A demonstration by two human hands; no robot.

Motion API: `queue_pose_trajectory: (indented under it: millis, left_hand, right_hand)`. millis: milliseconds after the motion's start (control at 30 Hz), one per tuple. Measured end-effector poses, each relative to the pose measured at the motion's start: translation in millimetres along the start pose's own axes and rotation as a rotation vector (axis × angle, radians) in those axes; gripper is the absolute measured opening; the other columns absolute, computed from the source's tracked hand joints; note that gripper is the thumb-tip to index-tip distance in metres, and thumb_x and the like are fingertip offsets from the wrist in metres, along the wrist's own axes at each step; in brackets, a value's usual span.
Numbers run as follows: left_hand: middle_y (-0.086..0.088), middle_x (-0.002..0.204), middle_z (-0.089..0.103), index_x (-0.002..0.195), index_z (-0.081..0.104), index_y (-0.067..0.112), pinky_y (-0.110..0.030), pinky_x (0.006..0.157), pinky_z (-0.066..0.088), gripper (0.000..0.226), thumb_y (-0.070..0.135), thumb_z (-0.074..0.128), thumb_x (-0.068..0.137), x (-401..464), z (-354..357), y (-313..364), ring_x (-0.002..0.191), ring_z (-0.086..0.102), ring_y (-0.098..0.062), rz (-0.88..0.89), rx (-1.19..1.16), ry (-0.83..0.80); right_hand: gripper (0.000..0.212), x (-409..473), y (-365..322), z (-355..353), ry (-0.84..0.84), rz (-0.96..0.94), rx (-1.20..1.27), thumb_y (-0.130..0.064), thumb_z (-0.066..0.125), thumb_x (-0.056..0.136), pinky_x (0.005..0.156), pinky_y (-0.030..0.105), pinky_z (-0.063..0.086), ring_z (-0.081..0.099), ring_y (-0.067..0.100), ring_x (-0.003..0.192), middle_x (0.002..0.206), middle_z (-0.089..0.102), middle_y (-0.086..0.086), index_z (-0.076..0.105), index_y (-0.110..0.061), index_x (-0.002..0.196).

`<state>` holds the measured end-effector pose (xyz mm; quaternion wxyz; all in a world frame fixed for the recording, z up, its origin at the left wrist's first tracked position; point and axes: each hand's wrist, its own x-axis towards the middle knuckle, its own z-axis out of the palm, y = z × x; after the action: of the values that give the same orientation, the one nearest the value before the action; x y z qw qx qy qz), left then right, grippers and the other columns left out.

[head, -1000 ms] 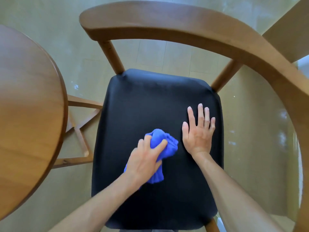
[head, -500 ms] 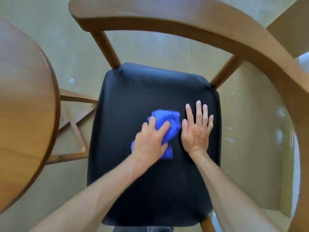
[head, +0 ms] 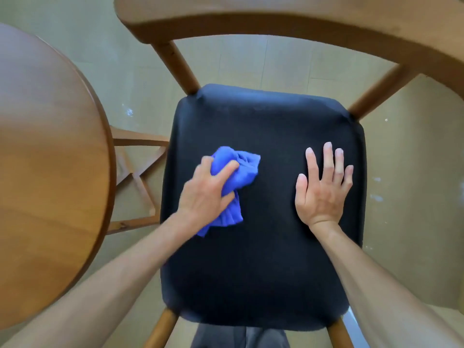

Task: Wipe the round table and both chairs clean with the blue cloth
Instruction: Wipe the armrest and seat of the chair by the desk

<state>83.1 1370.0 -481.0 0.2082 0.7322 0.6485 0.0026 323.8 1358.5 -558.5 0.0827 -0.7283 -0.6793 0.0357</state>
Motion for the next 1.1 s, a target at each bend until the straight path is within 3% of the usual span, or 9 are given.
queue_pose_trajectory:
  millis: [100, 267, 433, 533, 600, 733, 933, 1000, 1100]
  left_hand:
    - [-0.016, 0.12, 0.042, 0.132, 0.045, 0.03, -0.043, 0.07, 0.05, 0.057, 0.028, 0.063, 0.078, 48, -14, -40, 0.087, 0.053, -0.037, -0.2, -0.088, 0.1]
    - [-0.011, 0.114, 0.042, 0.127, 0.043, 0.036, -0.03, 0.067, 0.042, 0.055, 0.025, 0.063, 0.076, -10, 2, -60, 0.075, 0.042, -0.02, -0.186, -0.158, 0.133]
    - [-0.015, 0.121, 0.044, 0.125, 0.04, 0.037, -0.036, 0.069, 0.055, 0.063, 0.022, 0.064, 0.068, -177, 17, -69, 0.091, 0.06, -0.037, -0.048, -0.183, -0.254]
    - [0.0, 0.125, 0.035, 0.126, 0.037, 0.046, -0.029, 0.083, 0.052, 0.057, 0.03, 0.055, 0.074, -223, 19, -84, 0.108, 0.053, -0.024, -0.014, -0.265, -0.523]
    - [0.005, 0.125, 0.03, 0.127, 0.039, 0.045, -0.028, 0.083, 0.05, 0.054, 0.031, 0.054, 0.077, -217, 14, -90, 0.103, 0.051, -0.019, -0.006, -0.234, -0.596]
    - [0.0, 0.122, 0.037, 0.125, 0.042, 0.041, -0.028, 0.065, 0.048, 0.051, 0.029, 0.054, 0.077, -208, 9, -76, 0.085, 0.044, -0.015, 0.032, -0.11, -0.501]
    - [-0.005, 0.123, 0.036, 0.135, 0.043, 0.033, -0.031, 0.059, 0.044, 0.055, 0.028, 0.056, 0.082, -128, 8, 2, 0.095, 0.046, -0.022, -0.06, -0.069, -0.274]
    - [-0.005, 0.124, 0.032, 0.139, 0.038, 0.034, -0.031, 0.062, 0.043, 0.059, 0.035, 0.059, 0.084, -88, 8, 42, 0.102, 0.046, -0.023, -0.167, -0.178, -0.185]
    - [0.0, 0.128, 0.027, 0.147, 0.015, 0.043, -0.036, 0.08, 0.048, 0.078, 0.05, 0.058, 0.083, -49, 7, 69, 0.107, 0.046, -0.017, -0.283, -0.539, -0.256]
  right_hand:
    - [0.053, -1, 0, -1, 0.007, 0.004, 0.013, -0.031, 0.037, 0.095, 0.116, 0.055, 0.013, 0.019, 0.034, 0.145, 0.157, 0.024, 0.013, 0.035, -0.022, 0.147]
    - [0.053, -1, -2, -2, 0.001, 0.007, 0.02, -0.03, 0.036, 0.096, 0.116, 0.054, 0.012, 0.018, 0.032, 0.146, 0.157, 0.023, 0.011, 0.033, -0.024, 0.148]
    - [0.052, -2, -3, -4, -0.008, 0.016, 0.041, -0.03, 0.036, 0.096, 0.116, 0.054, 0.012, 0.018, 0.032, 0.146, 0.157, 0.023, 0.011, 0.034, -0.023, 0.147]
    - [0.052, -1, -3, -7, -0.035, 0.007, 0.02, -0.03, 0.034, 0.097, 0.116, 0.054, 0.012, 0.018, 0.033, 0.146, 0.157, 0.023, 0.012, 0.034, -0.022, 0.148]
    - [0.052, 1, -6, -14, -0.089, 0.009, 0.017, -0.031, 0.032, 0.097, 0.116, 0.055, 0.012, 0.017, 0.034, 0.146, 0.158, 0.021, 0.013, 0.033, -0.021, 0.148]
    - [0.051, 4, -9, -30, -0.214, 0.015, 0.009, -0.029, 0.037, 0.099, 0.116, 0.055, 0.011, 0.013, 0.033, 0.147, 0.158, 0.017, 0.014, 0.032, -0.018, 0.149]
    - [0.049, 13, -31, -67, -0.357, 0.116, 0.227, -0.029, 0.041, 0.099, 0.119, 0.044, 0.009, 0.009, 0.026, 0.147, 0.159, 0.016, 0.007, 0.036, -0.019, 0.147]
    - [0.047, 3, -49, -82, -0.327, 0.093, 0.314, -0.027, 0.042, 0.099, 0.117, 0.042, 0.013, 0.014, 0.023, 0.146, 0.158, 0.021, 0.006, 0.039, -0.019, 0.145]
    - [0.046, -20, -76, -95, -0.309, 0.122, 0.459, -0.03, 0.039, 0.099, 0.115, 0.043, 0.018, 0.018, 0.018, 0.143, 0.157, 0.025, 0.003, 0.04, -0.022, 0.144]
